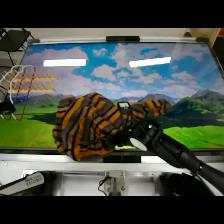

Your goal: Fold the shirts.

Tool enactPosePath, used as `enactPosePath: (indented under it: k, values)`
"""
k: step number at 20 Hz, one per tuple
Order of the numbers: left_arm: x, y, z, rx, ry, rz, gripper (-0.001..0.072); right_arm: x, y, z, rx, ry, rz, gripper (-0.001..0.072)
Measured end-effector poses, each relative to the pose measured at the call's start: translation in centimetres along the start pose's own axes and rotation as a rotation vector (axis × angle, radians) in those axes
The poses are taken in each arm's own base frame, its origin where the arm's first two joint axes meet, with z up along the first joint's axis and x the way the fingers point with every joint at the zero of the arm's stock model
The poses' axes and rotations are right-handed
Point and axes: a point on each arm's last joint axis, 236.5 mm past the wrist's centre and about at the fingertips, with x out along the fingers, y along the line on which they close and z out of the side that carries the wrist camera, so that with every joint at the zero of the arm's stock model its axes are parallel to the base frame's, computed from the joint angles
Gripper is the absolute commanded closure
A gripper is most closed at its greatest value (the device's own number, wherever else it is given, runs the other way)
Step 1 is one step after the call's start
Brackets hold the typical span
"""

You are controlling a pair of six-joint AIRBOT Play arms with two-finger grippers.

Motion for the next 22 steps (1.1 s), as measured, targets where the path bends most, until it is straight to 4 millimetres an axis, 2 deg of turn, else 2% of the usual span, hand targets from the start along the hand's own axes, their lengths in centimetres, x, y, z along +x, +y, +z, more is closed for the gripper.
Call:
enactPosePath:
  k: [4,9,13,14,22]
  values:
    - [3.0,2.0,-0.1,0.013,0.022,-0.038,0.0116,0.0,0.1,-0.2,0.003,0.008,0.004,0.0650]
    - [4.0,4.3,1.3,0.038,0.005,-0.034,0.0118,0.0,0.0,-0.3,0.004,0.013,0.001,0.0650]
    - [6.0,4.3,0.6,0.053,0.055,-0.072,0.0132,0.0,-0.2,-0.2,0.000,0.007,-0.007,0.0650]
    - [6.5,4.2,0.3,0.055,0.068,-0.083,0.0194,0.0,-0.2,-0.1,-0.001,0.005,-0.008,0.0650]
    - [9.9,3.3,-1.3,0.082,0.136,-0.158,0.0198,0.0,-0.4,0.0,0.028,-0.001,-0.015,0.0650]
